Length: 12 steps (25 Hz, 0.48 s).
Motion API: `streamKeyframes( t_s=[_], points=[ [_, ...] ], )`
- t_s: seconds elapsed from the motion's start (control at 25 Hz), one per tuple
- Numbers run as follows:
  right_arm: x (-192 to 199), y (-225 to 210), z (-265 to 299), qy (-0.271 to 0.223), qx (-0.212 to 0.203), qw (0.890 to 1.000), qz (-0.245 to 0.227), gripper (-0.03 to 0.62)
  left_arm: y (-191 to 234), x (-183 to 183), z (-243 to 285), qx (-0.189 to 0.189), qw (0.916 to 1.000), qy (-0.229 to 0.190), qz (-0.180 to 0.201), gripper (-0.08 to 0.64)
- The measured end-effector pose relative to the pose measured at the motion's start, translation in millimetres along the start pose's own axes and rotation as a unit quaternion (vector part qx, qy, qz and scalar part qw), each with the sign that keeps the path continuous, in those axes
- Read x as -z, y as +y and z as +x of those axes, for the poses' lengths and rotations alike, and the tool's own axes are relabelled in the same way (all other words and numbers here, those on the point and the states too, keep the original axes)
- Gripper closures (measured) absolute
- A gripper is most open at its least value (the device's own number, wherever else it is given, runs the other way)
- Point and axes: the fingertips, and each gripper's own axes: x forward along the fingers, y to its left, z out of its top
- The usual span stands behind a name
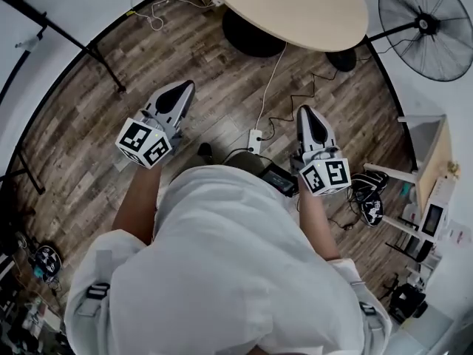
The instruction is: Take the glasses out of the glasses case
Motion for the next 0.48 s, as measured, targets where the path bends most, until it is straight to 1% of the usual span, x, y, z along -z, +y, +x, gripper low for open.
streamKeyframes(
  t_s=[0.16, 0.32, 0.48],
  points=[
    [-2.7, -2.3, 36.4, -0.001, -0.014, 1.000, 0.007, 0.566, 25.3, -7.7, 9.0, -0.010, 0.9999, -0.006, -0.005, 0.548],
    [-12.3, -9.6, 77.5, -0.013, -0.032, 0.999, 0.031, 0.566, 53.1, -14.9, 27.0, -0.013, 0.9998, -0.004, -0.013, 0.548],
    [-24.0, -20.0, 127.6, -0.022, -0.055, 0.998, 0.032, 0.566, 79.0, -26.5, 52.1, -0.015, 0.9997, 0.000, -0.017, 0.548]
  ],
)
